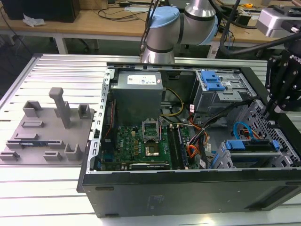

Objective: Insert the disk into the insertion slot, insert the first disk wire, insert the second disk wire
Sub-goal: 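Insert the second disk wire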

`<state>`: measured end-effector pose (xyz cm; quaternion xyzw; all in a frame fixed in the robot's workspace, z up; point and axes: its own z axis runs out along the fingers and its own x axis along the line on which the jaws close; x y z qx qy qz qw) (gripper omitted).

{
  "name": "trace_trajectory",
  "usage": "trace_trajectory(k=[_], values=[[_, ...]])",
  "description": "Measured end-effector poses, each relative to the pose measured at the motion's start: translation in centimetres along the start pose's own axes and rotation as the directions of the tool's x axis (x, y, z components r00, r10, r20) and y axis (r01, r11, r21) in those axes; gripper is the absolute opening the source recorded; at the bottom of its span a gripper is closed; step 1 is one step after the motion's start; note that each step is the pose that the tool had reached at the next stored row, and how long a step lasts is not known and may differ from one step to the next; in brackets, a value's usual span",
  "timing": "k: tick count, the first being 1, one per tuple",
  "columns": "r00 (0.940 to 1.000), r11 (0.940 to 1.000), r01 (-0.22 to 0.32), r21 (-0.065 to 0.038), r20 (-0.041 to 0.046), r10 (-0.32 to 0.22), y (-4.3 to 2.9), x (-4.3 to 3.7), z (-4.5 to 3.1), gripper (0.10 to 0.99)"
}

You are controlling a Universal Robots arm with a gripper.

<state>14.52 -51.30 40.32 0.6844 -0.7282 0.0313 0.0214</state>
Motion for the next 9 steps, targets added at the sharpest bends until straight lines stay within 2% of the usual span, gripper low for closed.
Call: trace_trajectory(k=[2, 9], values=[[1.0000, 1.0000, 0.000, 0.000, -0.0005, 0.000, 0.00, 0.00, -0.01, 0.106], [1.0000, 1.0000, 0.000, 0.000, -0.0017, 0.000, 0.00, 0.00, 0.00, 0.106]])
